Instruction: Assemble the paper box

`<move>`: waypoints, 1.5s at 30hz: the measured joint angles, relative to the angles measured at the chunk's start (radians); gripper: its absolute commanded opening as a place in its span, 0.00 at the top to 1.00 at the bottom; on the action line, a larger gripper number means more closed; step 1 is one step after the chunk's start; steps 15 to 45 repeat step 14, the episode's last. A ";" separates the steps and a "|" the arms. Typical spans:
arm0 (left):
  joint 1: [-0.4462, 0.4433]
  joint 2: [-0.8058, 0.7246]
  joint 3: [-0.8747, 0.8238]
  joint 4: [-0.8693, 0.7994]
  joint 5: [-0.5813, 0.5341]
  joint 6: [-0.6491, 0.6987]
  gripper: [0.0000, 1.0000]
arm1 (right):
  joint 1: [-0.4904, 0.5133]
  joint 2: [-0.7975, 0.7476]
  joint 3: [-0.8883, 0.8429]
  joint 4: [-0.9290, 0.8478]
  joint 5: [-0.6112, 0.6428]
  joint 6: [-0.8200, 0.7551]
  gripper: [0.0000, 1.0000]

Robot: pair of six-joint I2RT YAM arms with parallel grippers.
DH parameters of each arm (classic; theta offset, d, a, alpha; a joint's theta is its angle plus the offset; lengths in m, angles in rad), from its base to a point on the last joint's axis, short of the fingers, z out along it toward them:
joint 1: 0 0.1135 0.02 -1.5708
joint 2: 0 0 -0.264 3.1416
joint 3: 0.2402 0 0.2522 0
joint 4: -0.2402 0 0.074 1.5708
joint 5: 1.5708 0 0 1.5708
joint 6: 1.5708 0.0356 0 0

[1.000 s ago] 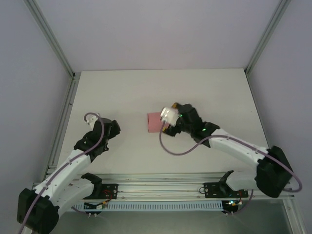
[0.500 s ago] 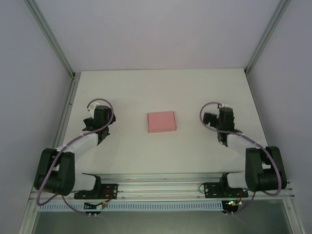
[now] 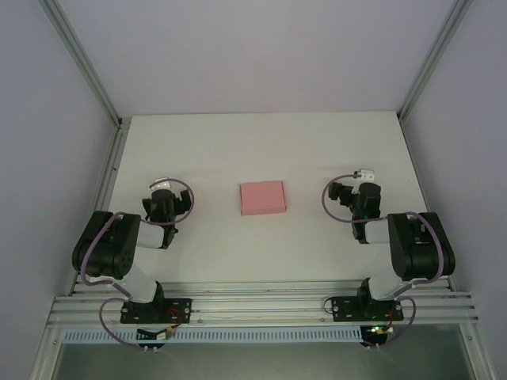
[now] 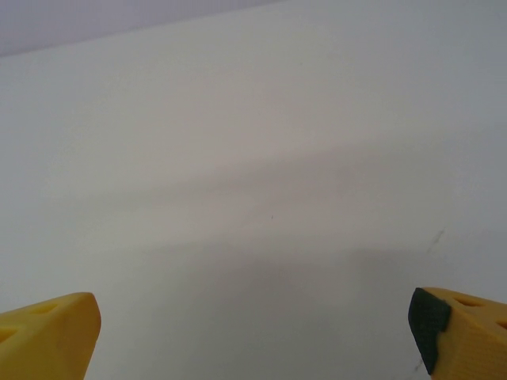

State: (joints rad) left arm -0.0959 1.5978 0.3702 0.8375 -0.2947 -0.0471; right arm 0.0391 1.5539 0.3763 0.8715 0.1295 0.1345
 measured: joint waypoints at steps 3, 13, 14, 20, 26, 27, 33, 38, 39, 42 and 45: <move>0.000 0.000 0.003 0.039 0.017 0.008 0.00 | 0.000 0.000 0.000 0.008 0.000 0.005 0.00; 0.000 0.000 0.003 0.060 0.026 0.015 0.00 | 0.000 0.000 0.000 0.011 0.000 0.008 0.00; 0.000 0.000 0.003 0.060 0.026 0.014 0.00 | 0.000 0.000 0.000 0.011 -0.001 0.008 0.00; 0.000 0.000 0.003 0.060 0.026 0.014 0.00 | 0.000 0.000 0.000 0.011 -0.001 0.008 0.00; 0.000 0.000 0.003 0.060 0.026 0.014 0.00 | 0.000 0.000 0.000 0.011 -0.001 0.008 0.00; 0.000 0.000 0.003 0.060 0.026 0.014 0.00 | 0.000 0.000 0.000 0.011 -0.001 0.008 0.00; 0.000 0.000 0.003 0.060 0.026 0.014 0.00 | 0.000 0.000 0.000 0.011 -0.001 0.008 0.00; 0.000 0.000 0.003 0.060 0.026 0.014 0.00 | 0.000 0.000 0.000 0.011 -0.001 0.008 0.00; 0.000 0.000 0.003 0.060 0.026 0.014 0.00 | 0.000 0.000 0.000 0.011 -0.001 0.008 0.00; 0.000 0.000 0.003 0.060 0.026 0.014 0.00 | 0.000 0.000 0.000 0.011 -0.001 0.008 0.00; 0.000 0.000 0.003 0.060 0.026 0.014 0.00 | 0.000 0.000 0.000 0.011 -0.001 0.008 0.00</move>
